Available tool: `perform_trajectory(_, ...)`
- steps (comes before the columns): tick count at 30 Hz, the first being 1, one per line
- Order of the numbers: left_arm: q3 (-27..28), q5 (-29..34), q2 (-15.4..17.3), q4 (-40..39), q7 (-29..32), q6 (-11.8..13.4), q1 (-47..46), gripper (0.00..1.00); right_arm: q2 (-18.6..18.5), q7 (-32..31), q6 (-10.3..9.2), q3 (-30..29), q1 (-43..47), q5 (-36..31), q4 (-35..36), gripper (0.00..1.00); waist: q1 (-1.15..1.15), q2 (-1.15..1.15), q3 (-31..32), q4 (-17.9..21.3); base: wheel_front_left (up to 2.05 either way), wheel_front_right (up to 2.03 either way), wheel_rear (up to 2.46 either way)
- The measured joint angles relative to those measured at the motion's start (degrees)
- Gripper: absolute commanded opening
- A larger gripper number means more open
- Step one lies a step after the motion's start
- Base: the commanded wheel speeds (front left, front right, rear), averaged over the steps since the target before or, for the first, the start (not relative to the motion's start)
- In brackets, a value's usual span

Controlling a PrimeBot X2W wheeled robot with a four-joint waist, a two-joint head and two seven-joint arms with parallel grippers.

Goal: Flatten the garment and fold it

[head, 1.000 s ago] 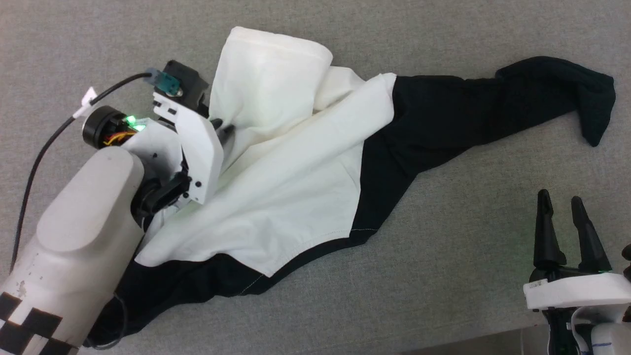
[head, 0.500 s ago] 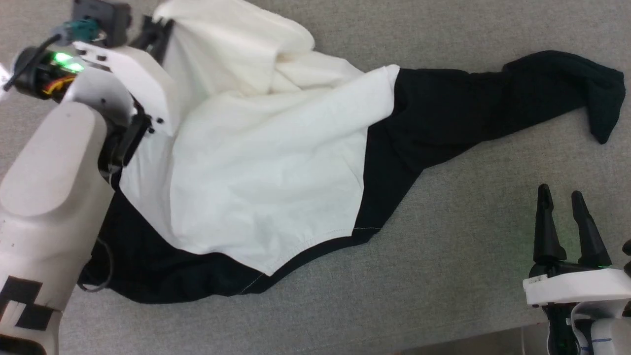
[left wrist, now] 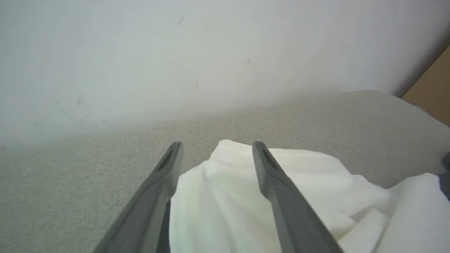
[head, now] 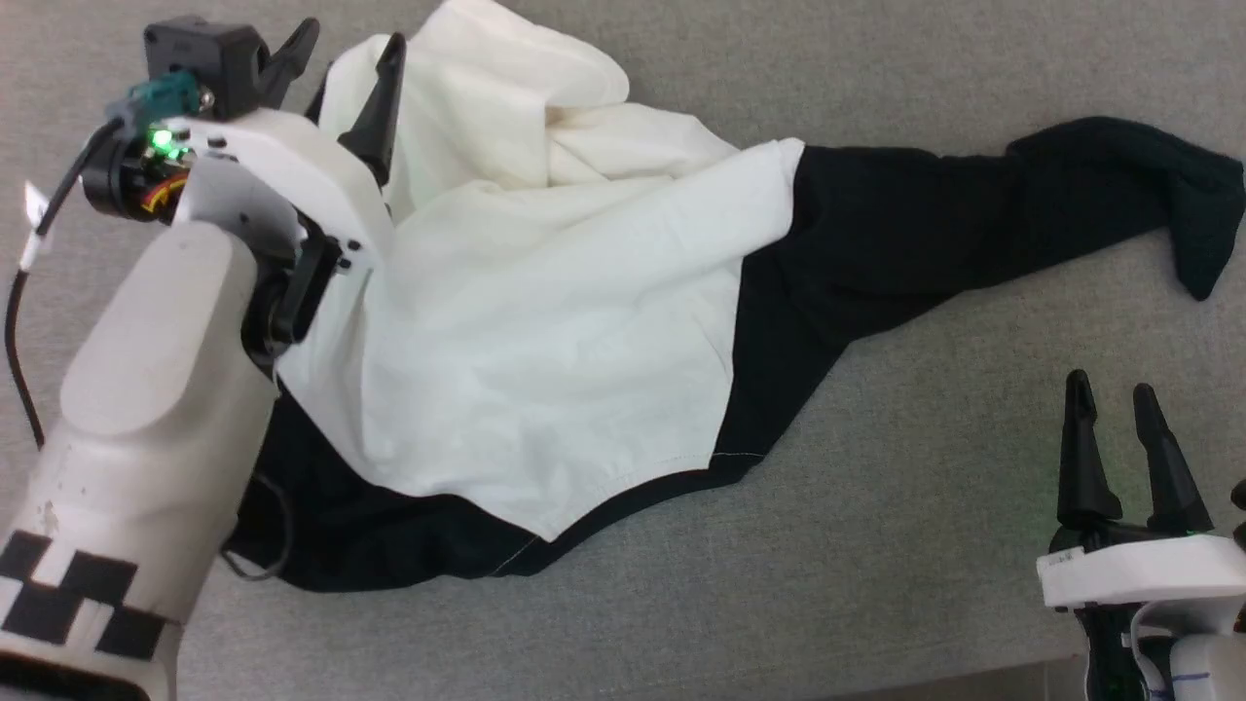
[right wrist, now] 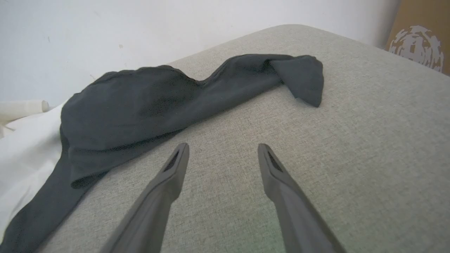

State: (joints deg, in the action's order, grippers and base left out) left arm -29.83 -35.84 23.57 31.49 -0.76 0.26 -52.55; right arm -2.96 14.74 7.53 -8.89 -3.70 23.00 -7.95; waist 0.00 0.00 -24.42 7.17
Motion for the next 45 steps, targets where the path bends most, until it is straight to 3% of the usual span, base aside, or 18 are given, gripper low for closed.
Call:
perform_trajectory(4, 1.18, -0.07, 0.35, -6.98, -4.88, 1.63, 4.55, 1.00, -0.01, 0.00, 0.00, -0.25, 1.20, -0.91, -0.23, 1.00, -0.01, 0.00, 2.60, -1.27, 0.00, 0.00, 0.00)
perform_trajectory(9, 3.78, 0.67, 0.93, -18.24, -11.21, 8.42, 14.83, 1.00, -0.01, 0.00, 0.00, -0.16, 3.42, -1.38, -0.49, 1.00, -0.01, 0.00, 6.41, -2.99, 0.00, 0.00, 0.00)
perform_trajectory(14, 6.41, 3.72, 0.64, -29.80, -13.73, 15.40, 28.05, 1.00, 0.00, 0.00, 0.00, 0.13, 4.88, -1.58, -0.52, 1.00, -0.02, 0.00, 10.27, -4.54, 0.00, 0.00, 0.00)
perform_trajectory(17, 9.07, 7.46, -0.87, -36.98, -13.91, 18.48, 35.91, 1.00, 0.00, 0.00, 0.00, 0.09, 5.48, -1.86, -0.33, 1.00, -0.02, 0.00, 12.30, -5.37, 0.00, 0.00, 0.00)
perform_trajectory(20, 12.62, 11.82, -4.01, -42.92, -13.96, 19.51, 44.01, 1.00, 0.00, 0.00, 0.00, -0.03, 5.84, -1.87, -0.19, 1.00, -0.02, 0.00, 13.96, -6.07, 0.00, 0.00, 0.00)
perform_trajectory(24, 16.10, 17.90, -8.03, -45.46, -13.96, 19.45, 54.38, 1.00, 0.00, 0.00, 0.00, -0.34, 6.32, -1.87, -0.12, 1.00, -0.02, 0.00, 15.54, -6.83, 0.00, 0.00, 0.00)
perform_trajectory(29, 17.24, 22.52, -11.89, -44.53, -13.96, 16.26, 62.43, 1.00, -0.02, 0.00, 0.00, -0.63, 7.28, -1.87, 0.08, 1.00, -0.01, 0.00, 17.06, -7.65, 0.00, 0.00, 0.00)
perform_trajectory(34, 18.81, 23.90, -14.80, -43.74, -13.96, 12.76, 64.07, 1.00, 0.00, 0.00, 0.00, -0.49, 7.89, -2.19, 0.43, 1.00, -0.01, 0.00, 18.32, -8.73, 0.00, 0.00, 0.00)
perform_trajectory(42, 19.95, 23.97, -15.82, -38.58, -13.63, 8.31, 65.83, 1.00, -0.01, 0.00, 0.00, -0.05, 8.23, -2.26, 0.51, 1.00, -0.01, 0.00, 19.12, -9.46, 0.00, 0.00, 0.00)
perform_trajectory(45, 18.44, 22.06, -15.48, -37.79, -9.20, 6.35, 66.14, 1.00, 0.00, 0.00, 0.00, 0.09, 8.33, -2.18, 0.44, 1.00, 0.00, 0.00, 18.51, -9.35, 0.00, 0.00, 0.00)
